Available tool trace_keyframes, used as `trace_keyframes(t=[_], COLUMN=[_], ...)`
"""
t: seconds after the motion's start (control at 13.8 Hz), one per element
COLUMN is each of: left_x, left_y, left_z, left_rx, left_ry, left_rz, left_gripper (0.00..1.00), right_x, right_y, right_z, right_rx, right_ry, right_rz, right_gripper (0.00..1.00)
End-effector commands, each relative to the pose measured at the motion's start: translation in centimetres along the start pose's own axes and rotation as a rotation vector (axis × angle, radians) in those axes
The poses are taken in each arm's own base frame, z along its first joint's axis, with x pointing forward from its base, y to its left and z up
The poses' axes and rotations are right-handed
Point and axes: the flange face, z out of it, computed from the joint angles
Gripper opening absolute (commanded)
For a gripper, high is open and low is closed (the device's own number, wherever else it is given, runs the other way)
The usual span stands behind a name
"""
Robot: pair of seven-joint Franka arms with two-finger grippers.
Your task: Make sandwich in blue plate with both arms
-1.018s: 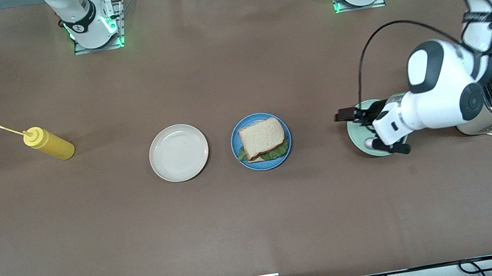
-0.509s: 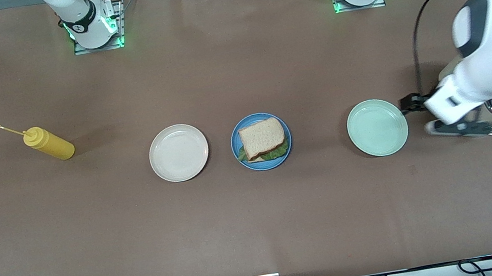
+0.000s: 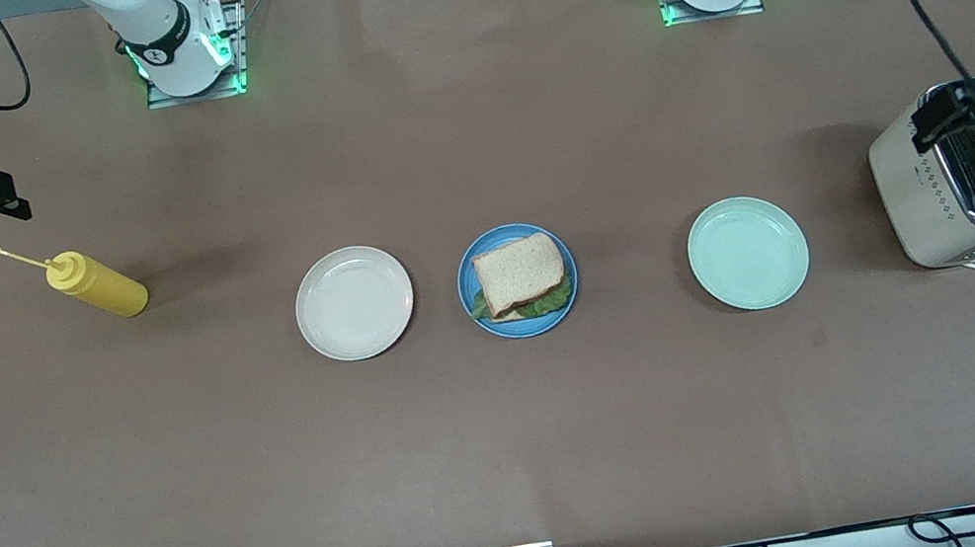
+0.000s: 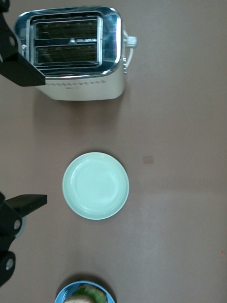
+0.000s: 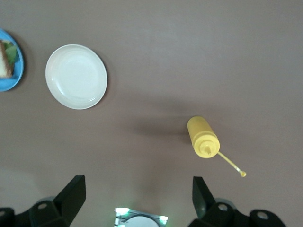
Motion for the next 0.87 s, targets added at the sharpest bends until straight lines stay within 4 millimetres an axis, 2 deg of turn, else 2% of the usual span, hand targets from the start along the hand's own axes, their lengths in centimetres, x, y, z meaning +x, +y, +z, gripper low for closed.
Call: trace_keyframes(t=[0.0,0.22,0.36,0.44,0.65,0.8], left_x=[-1.9,-4.4,-5.5,-6.2,-8.3,-9.0], left_y=[0.2,0.3,0.3,0.3,0.8,0.7], left_z=[-0.1,0.0,-0.1,-0.3,-0.3,-0.2], left_rx=[-0.016,-0.007,-0.006,-0.005,-0.001,0.001], left_ry=[-0.011,-0.011,-0.012,-0.009,-0.008,-0.011], left_rz=[-0.023,-0.015,0.006,0.006,0.016,0.016], left_gripper=[1.0,1.0,1.0,1.0,1.0,1.0], right_x=[0.1,1.3,1.0,0.2,1.0,1.3], right_y=[1.7,2.5,3.0,3.0,3.1,3.7], right_z=[0.6,1.6,2.3,2.2,3.8,4.0], right_rx=[-0.016,-0.081,-0.108,-0.104,-0.093,-0.09], right_ry=[0.015,0.038,0.005,-0.012,-0.049,-0.048], right_rz=[0.072,0.069,0.065,0.079,0.085,0.081], right_gripper=[1.0,1.0,1.0,1.0,1.0,1.0])
